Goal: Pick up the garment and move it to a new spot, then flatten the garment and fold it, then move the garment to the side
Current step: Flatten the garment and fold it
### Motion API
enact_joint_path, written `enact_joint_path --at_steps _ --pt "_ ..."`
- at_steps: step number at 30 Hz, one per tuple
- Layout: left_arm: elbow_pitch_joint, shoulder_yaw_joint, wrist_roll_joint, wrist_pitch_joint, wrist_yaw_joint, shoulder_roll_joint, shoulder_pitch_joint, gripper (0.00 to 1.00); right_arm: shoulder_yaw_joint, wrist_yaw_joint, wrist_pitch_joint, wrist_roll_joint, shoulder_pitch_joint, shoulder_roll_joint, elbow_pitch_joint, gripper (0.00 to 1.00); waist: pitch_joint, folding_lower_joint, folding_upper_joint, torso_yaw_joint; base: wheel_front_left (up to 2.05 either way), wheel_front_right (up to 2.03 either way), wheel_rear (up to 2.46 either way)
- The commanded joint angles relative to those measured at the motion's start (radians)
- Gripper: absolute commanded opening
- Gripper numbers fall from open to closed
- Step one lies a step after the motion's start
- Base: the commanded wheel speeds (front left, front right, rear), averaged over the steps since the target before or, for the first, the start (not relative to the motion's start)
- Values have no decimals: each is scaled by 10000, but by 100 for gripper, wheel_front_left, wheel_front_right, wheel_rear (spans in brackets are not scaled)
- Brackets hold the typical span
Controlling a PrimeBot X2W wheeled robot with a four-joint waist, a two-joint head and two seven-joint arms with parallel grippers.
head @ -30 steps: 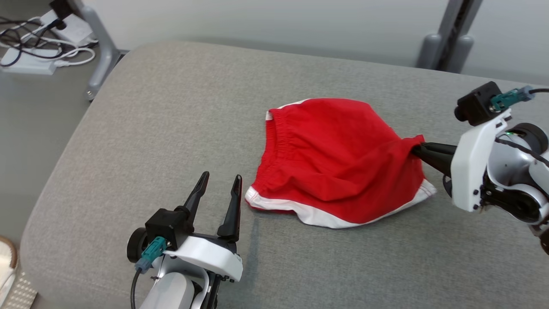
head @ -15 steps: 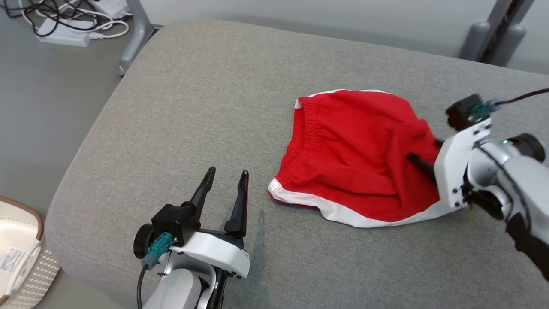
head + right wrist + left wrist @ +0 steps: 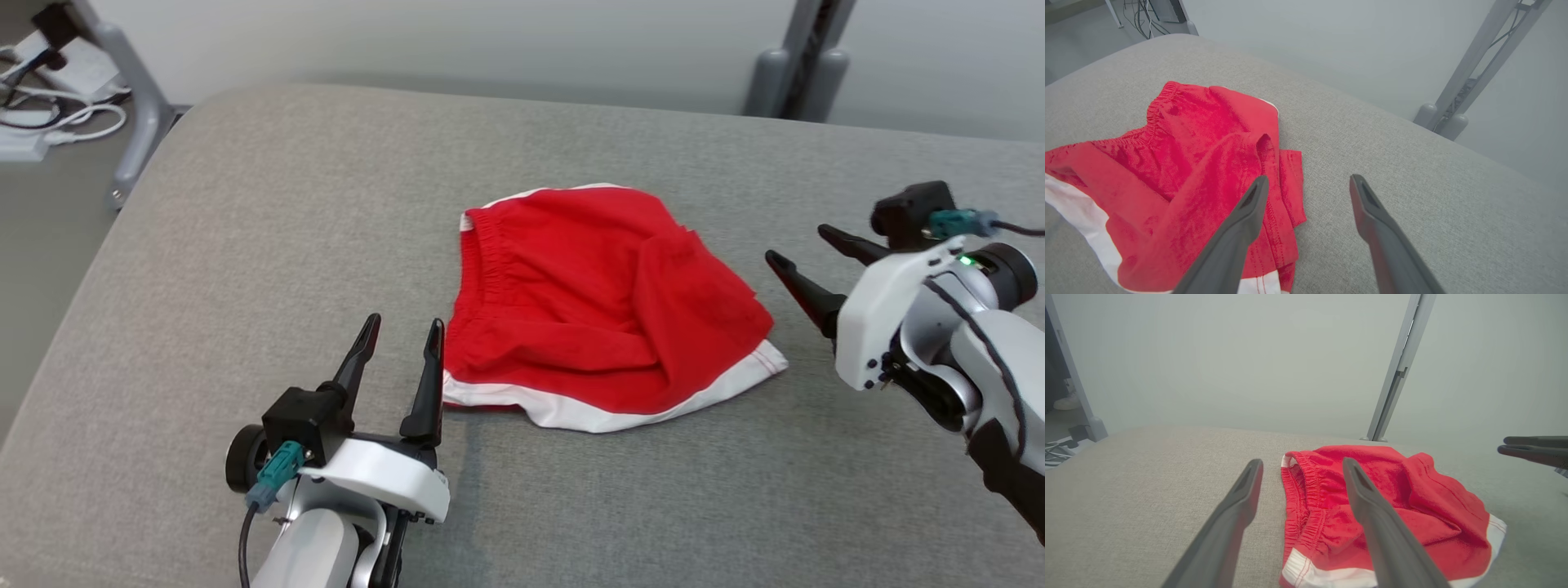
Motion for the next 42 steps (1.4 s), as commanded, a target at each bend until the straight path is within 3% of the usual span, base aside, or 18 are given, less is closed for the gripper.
enact_joint_path --at_steps 1,9,14,18,21,36,42 --pt "46 49 58 -30 -33 45 108 100 -99 -8 -156 -72 170 -71 -26 100 -186 0 0 -241 0 0 0" --pt "484 511 95 -30 -150 46 589 100 -1888 -7 -2417 -234 2326 266 -564 100 -643 0 0 -753 0 0 0" --pt "827 879 226 -30 -140 50 826 100 -3272 -7 -3114 -655 3681 707 -992 100 -682 0 0 -964 0 0 0" --pt "1054 1083 212 -30 -201 46 873 100 -4077 -7 -3222 -1315 4340 1062 -1524 100 -603 0 0 -1123 0 0 0" --pt "1213 1184 -429 -31 -348 47 831 100 -4468 -7 -3102 -1786 4589 1334 -1898 100 -507 0 0 -1256 0 0 0" --pt "3208 789 -1456 297 408 48 -269 100 -5818 -7 -2321 -3263 5396 2055 -3121 100 -52 0 0 -1682 0 0 0" --pt "3514 612 -1777 356 403 48 -488 100 -5982 -7 -2163 -3415 5558 2173 -3288 100 10 0 0 -1689 0 0 0"
